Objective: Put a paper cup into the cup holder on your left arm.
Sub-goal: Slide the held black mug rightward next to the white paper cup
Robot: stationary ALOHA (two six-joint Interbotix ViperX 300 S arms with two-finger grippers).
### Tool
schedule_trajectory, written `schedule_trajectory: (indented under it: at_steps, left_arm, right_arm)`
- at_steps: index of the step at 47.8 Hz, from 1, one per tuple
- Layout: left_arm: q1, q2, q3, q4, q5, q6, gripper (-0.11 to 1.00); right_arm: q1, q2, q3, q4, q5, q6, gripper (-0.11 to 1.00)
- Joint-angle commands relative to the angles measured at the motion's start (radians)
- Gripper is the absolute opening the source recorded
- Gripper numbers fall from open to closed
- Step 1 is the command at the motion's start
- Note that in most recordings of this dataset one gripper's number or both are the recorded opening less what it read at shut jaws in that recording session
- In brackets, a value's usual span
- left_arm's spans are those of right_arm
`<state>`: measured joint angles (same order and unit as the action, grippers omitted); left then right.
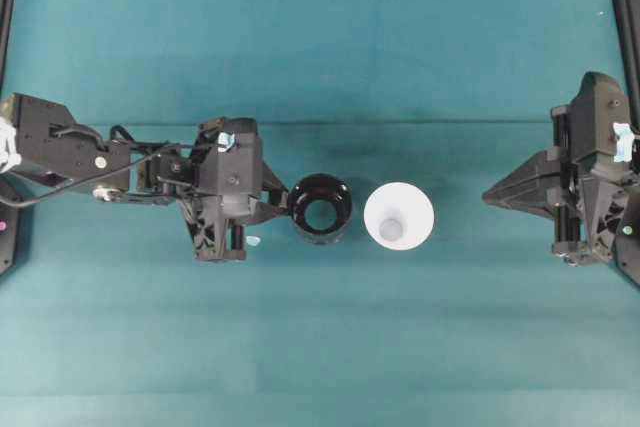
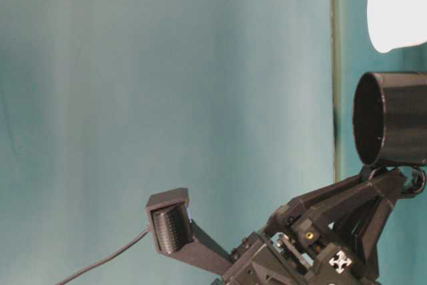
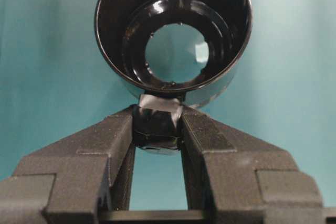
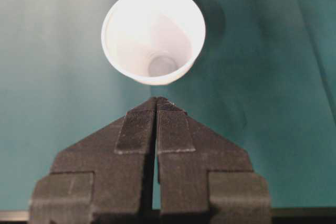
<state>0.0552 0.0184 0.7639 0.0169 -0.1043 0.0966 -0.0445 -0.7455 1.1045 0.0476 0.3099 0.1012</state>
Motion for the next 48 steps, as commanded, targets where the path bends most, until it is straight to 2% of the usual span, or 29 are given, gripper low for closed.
schedule_trajectory:
  at_steps: [1,48]
  left_arm:
    - [-0.002,0.003,-0.017,0.002,-0.014,0.002,0.30]
    - [-0.009,0.074,-0.044,0.002,-0.032,-0.006,0.30]
  right_arm:
    - [-0.002,0.002,-0.026,0.000,-0.005,0.008,0.00]
    - [-0.002,0.003,-0.026,0.000,0.009,0.008,0.00]
